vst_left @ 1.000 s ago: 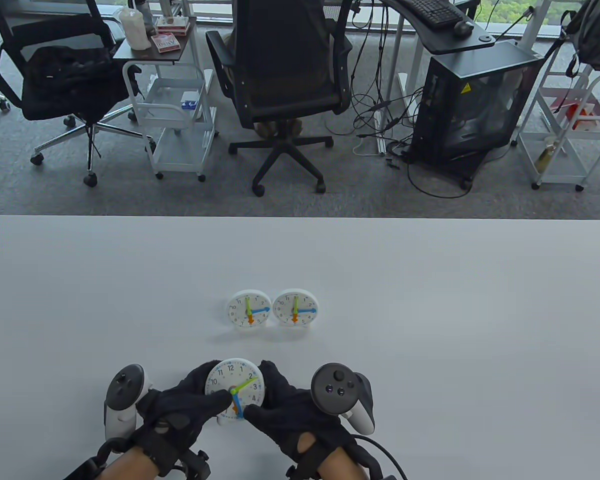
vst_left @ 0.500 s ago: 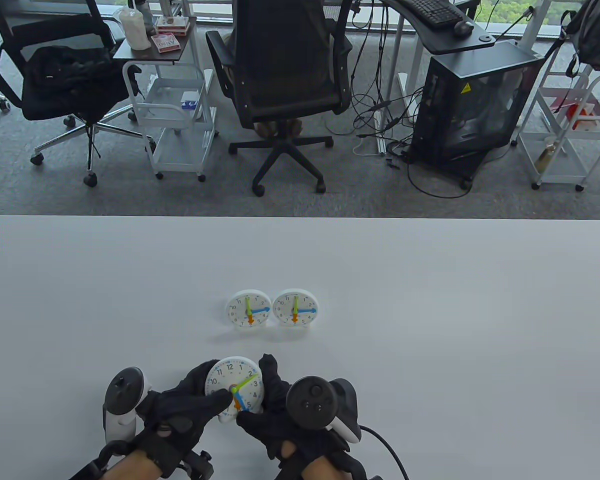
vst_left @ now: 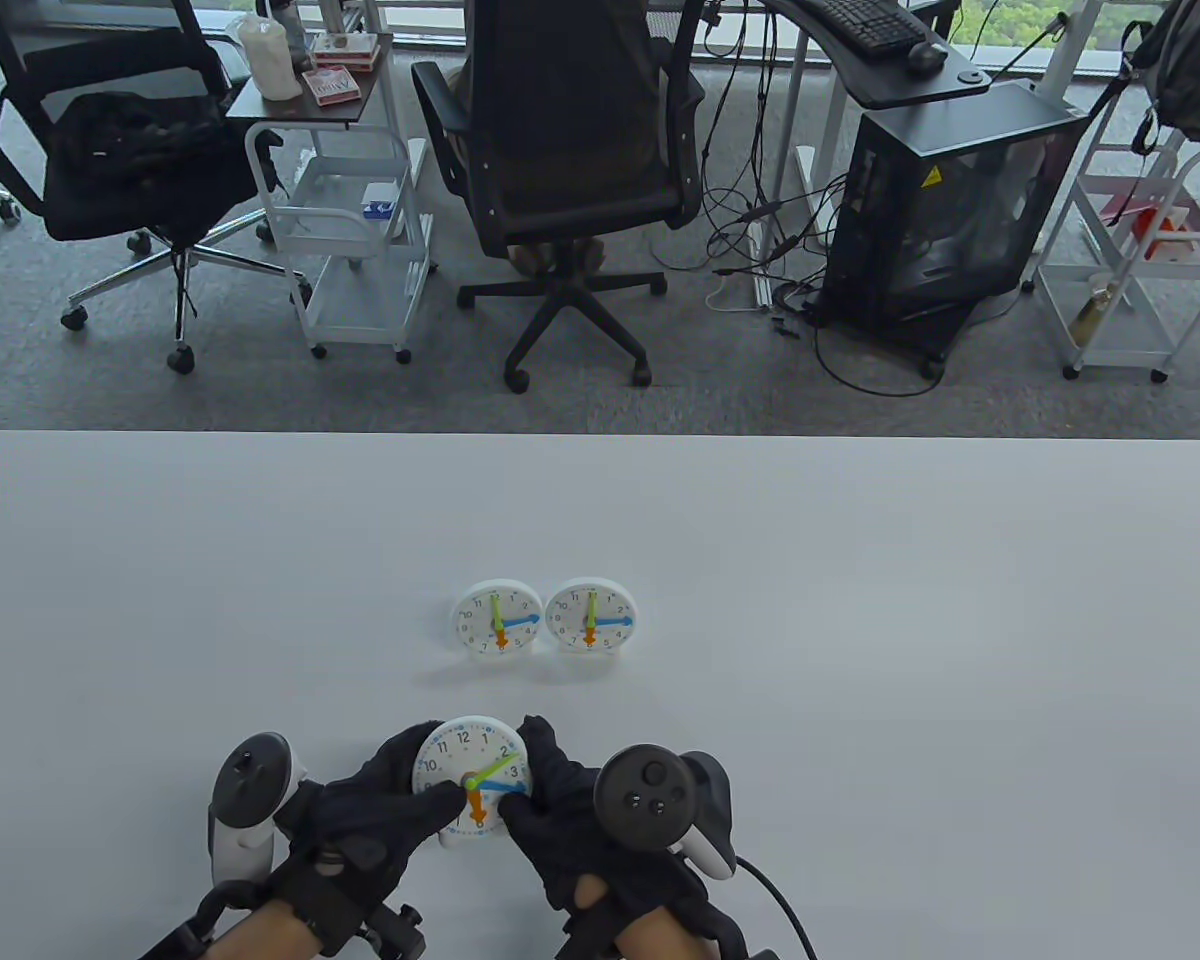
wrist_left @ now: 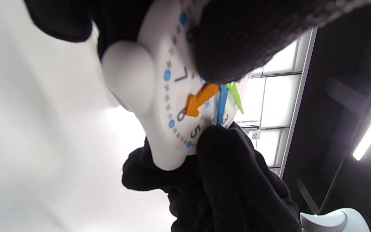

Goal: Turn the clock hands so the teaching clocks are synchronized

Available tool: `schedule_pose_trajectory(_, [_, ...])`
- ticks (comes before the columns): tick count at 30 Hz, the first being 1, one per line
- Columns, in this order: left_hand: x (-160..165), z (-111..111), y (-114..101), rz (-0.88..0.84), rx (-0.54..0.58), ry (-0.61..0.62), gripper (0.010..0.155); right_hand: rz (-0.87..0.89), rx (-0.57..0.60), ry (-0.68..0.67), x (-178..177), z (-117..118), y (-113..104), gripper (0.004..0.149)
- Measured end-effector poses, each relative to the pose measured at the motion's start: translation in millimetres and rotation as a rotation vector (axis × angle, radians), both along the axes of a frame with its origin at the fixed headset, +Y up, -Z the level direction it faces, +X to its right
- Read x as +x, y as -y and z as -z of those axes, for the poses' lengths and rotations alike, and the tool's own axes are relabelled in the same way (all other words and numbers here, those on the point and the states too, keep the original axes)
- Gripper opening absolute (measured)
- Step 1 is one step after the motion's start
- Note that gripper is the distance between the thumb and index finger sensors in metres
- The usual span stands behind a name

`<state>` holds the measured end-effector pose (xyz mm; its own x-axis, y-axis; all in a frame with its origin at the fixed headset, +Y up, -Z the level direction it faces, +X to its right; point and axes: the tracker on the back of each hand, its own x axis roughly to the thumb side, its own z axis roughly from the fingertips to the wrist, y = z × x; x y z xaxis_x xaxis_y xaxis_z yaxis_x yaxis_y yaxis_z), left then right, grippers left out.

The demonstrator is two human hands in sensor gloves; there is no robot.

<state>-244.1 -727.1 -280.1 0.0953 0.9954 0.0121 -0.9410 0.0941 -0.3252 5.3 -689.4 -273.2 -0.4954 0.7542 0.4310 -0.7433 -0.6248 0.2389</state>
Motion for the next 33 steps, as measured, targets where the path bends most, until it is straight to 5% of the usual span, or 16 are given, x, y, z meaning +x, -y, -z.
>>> schedule_pose_trajectory(33, [7.7,-6.0,-8.2,0.13,0.138,0.043,0.065,0.105,0.012,0.117,13.4,2.1,3.5,0.062])
